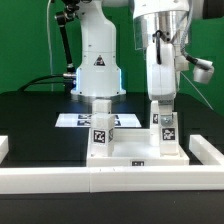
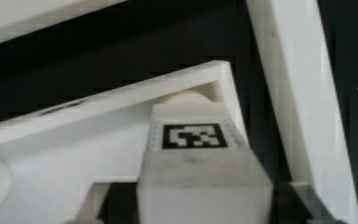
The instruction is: Assemble square table
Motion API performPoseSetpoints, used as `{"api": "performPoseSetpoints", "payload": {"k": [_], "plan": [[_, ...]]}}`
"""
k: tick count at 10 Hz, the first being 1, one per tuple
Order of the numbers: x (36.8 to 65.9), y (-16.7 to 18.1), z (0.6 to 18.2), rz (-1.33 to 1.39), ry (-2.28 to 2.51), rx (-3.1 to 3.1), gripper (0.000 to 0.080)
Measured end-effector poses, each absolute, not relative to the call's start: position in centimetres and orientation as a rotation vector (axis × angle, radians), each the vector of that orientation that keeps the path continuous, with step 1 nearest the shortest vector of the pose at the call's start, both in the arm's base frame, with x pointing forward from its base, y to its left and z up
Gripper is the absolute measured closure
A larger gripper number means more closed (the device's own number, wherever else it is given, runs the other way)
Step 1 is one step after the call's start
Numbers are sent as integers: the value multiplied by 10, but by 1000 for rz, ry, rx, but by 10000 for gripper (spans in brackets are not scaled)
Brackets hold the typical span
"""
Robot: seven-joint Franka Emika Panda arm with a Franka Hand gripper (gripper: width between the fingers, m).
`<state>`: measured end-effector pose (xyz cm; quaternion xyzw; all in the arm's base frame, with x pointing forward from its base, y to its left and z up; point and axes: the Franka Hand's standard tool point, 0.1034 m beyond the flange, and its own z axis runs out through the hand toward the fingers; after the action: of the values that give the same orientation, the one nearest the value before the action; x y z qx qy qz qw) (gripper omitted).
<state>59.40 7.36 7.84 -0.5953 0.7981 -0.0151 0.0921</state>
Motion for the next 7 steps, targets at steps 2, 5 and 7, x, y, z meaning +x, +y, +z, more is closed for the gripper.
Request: {"api": "performPoseSetpoints", "payload": {"k": [2,5,7], "plan": [[594,73,78,-63,2249,-1923,291],[593,76,77,-90,1934,-2257,158],[596,80,77,-85,1729,-2427,152]]}}
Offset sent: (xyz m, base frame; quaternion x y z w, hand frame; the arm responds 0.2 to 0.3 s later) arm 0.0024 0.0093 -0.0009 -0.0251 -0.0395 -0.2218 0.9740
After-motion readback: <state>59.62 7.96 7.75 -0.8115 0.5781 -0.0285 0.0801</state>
